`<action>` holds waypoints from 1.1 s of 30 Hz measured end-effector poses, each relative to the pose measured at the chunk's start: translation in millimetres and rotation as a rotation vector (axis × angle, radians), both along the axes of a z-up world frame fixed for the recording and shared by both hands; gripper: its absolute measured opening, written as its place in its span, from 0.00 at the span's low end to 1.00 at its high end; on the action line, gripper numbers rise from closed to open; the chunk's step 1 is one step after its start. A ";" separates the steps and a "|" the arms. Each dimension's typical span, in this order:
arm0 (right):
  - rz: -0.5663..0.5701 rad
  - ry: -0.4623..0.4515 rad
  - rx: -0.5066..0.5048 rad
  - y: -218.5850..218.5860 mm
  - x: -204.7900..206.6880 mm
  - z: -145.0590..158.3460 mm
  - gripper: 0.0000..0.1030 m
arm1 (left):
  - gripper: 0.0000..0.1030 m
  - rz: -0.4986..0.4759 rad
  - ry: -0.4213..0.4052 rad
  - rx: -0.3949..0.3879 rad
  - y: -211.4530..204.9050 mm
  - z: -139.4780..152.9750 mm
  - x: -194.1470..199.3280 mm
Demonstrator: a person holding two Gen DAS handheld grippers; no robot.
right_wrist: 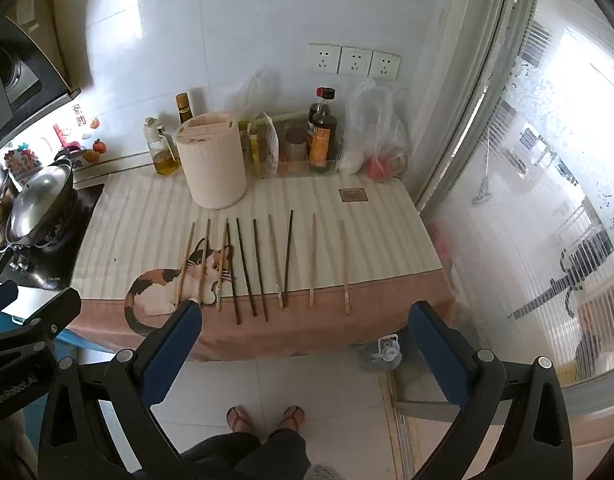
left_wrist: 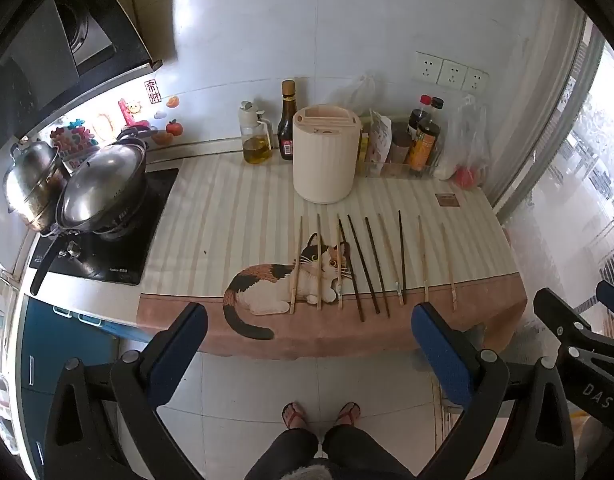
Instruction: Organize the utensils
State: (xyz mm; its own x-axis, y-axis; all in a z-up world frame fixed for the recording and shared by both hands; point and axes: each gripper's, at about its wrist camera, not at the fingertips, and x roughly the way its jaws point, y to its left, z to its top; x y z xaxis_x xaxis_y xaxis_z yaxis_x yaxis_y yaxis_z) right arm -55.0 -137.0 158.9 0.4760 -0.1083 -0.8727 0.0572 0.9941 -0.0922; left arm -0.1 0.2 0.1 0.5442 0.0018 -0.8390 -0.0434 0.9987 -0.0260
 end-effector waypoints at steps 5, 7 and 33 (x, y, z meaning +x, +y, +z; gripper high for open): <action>0.000 -0.013 -0.004 -2.7 -1.2 2.3 1.00 | 1.00 -0.001 0.014 0.007 -0.2 -1.5 3.4; 0.000 -0.012 -0.008 -2.8 -1.6 3.7 1.00 | 1.00 0.000 0.015 0.001 0.5 -2.8 5.9; -0.008 -0.031 0.009 -10.9 -0.2 5.4 1.00 | 1.00 -0.009 -0.003 0.008 -7.6 9.0 2.0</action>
State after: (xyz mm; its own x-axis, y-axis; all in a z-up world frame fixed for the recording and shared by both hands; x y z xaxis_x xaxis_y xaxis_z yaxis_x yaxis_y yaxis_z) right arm -55.2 -148.0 164.3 0.5024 -0.1042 -0.8584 0.0679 0.9944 -0.0810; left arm 1.9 -7.4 9.1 0.5465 0.0041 -0.8375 -0.0347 0.9992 -0.0177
